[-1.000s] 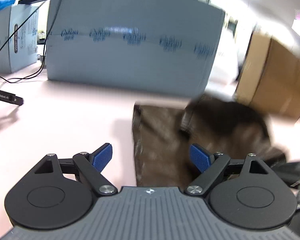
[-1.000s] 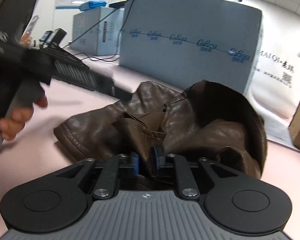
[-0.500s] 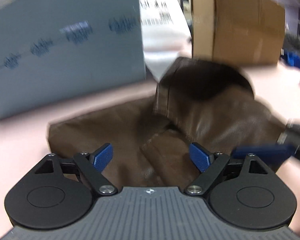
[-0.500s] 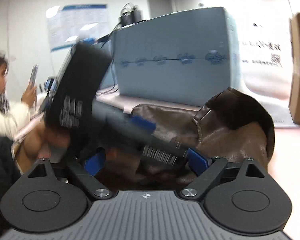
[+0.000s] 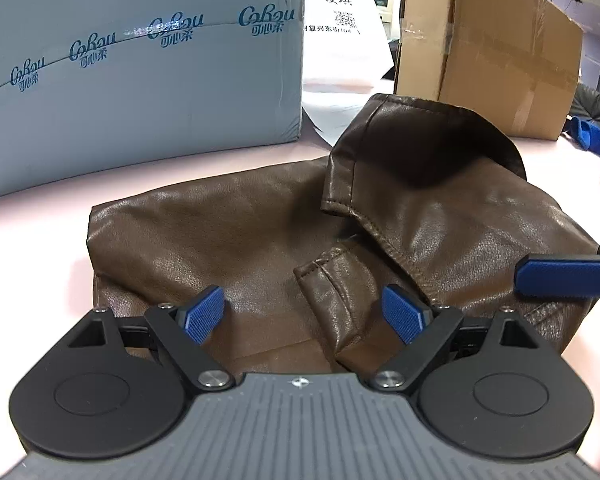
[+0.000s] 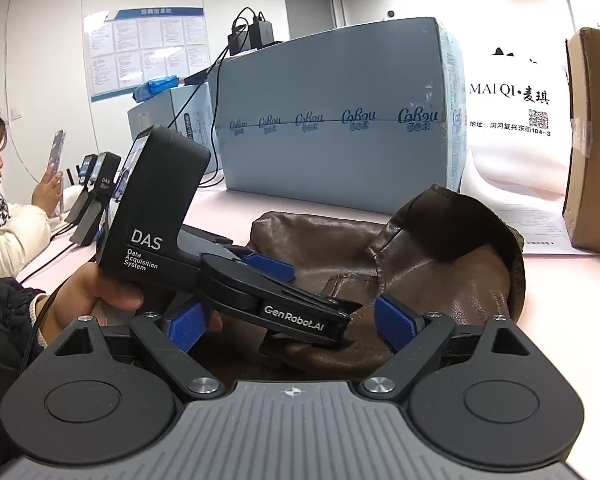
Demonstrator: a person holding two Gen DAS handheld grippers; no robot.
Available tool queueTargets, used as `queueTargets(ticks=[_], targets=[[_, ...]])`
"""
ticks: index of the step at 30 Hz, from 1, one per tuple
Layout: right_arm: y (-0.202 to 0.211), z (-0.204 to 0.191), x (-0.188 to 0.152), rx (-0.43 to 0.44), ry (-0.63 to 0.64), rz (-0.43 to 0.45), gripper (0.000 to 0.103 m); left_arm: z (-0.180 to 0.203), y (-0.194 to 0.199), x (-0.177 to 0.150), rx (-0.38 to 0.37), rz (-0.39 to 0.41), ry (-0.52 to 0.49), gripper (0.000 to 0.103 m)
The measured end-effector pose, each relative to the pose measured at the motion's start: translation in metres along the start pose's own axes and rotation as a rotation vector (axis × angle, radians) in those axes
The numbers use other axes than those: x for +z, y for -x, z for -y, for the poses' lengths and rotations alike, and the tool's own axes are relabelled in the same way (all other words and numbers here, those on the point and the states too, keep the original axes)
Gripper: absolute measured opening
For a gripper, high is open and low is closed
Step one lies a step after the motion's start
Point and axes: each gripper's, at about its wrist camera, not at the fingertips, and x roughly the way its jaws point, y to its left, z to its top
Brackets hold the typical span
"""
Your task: Fold clothes
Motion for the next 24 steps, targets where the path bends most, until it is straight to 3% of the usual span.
queueTargets(ticks=[4,6,8,11,13,15,18,20,21,24], targets=[[0.024,0.009,0.004,0.015,0.075,0.036,0.089,-0.003,0.007,-0.004,-0.002,0.008,0.004,0.086],[0.047,0.028,0.012,-0.039,0.095,0.11,0.087,-0.004,0.009,-0.006,-0.003,0.011,-0.002,0.086],[0.057,0.056,0.019,-0.129,0.049,0.118,0.085,-0.004,0.01,-0.006,-0.005,0.01,-0.006,0.086],[0.055,0.095,0.02,-0.225,-0.016,0.069,0.06,-0.001,0.006,-0.005,-0.002,0.008,-0.011,0.086],[0.045,0.124,0.012,-0.225,-0.094,0.006,0.042,0.001,0.001,-0.003,0.0,0.005,-0.014,0.086],[0.032,0.144,0.002,-0.159,-0.172,-0.04,0.039,-0.001,0.002,-0.003,0.0,0.0,-0.014,0.086],[0.014,0.144,-0.001,-0.108,-0.128,-0.082,0.036,-0.001,0.004,-0.004,0.002,0.0,-0.019,0.086],[0.011,0.143,0.003,-0.067,-0.101,-0.059,0.023,-0.001,0.005,-0.005,0.004,0.001,-0.02,0.086],[0.01,0.142,0.005,-0.051,-0.087,-0.052,0.006,-0.001,0.006,-0.005,0.003,0.001,-0.019,0.086],[0.003,0.133,0.012,-0.137,-0.005,-0.058,0.005,-0.002,0.007,-0.007,0.005,0.003,-0.016,0.086]])
